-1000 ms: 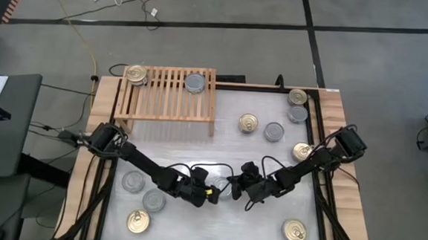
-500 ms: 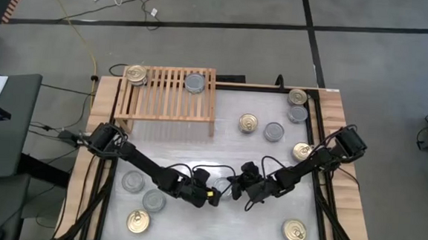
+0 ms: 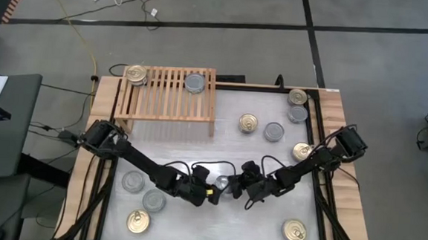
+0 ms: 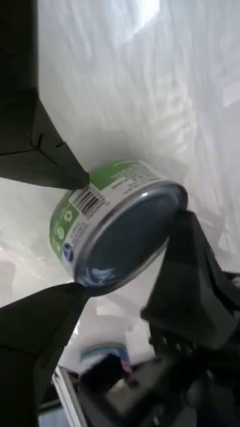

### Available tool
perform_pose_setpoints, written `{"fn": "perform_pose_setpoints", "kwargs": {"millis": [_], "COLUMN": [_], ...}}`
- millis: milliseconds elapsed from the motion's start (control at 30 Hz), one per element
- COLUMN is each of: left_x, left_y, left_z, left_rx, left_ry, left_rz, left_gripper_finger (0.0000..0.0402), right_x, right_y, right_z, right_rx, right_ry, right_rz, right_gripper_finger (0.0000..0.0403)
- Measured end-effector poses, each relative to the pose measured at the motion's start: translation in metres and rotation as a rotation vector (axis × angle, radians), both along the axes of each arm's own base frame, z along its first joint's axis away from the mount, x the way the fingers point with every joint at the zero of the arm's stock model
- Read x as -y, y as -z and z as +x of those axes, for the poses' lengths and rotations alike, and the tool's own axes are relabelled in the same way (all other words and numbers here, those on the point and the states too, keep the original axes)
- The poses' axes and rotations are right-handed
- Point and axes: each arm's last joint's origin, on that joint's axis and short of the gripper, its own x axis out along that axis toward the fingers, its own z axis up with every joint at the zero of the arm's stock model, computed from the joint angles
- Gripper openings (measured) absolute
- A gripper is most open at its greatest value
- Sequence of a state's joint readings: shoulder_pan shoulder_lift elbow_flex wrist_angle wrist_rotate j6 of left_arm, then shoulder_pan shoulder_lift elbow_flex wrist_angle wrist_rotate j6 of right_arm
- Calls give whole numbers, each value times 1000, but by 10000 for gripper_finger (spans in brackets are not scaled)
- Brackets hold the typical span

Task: Stack canned seafood by type on shelf
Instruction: Stack the green tuna can on top of the green tuna can on the shelf

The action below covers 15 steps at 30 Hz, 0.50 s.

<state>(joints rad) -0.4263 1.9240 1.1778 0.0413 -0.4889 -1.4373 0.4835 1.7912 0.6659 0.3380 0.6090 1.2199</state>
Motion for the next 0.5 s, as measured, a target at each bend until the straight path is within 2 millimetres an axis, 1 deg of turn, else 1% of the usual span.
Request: {"fn": "perform_pose_setpoints", "kwargs": {"millis": [333,500], "left_x": [0,-1], "left_y": [2,4], "left_z": [0,-2], "left_rx": [5,-11], "left_ry": [-36,-83], "left_rz": [-11,-51], "left_gripper_finger": [230,230], "right_x": [0,0], "right_y": [0,0], "right_z": [0,0], "right_rx": [2,5], "right_ry": [8,7], "right_rz": [10,12], "right_gripper_finger": [17,17]}}
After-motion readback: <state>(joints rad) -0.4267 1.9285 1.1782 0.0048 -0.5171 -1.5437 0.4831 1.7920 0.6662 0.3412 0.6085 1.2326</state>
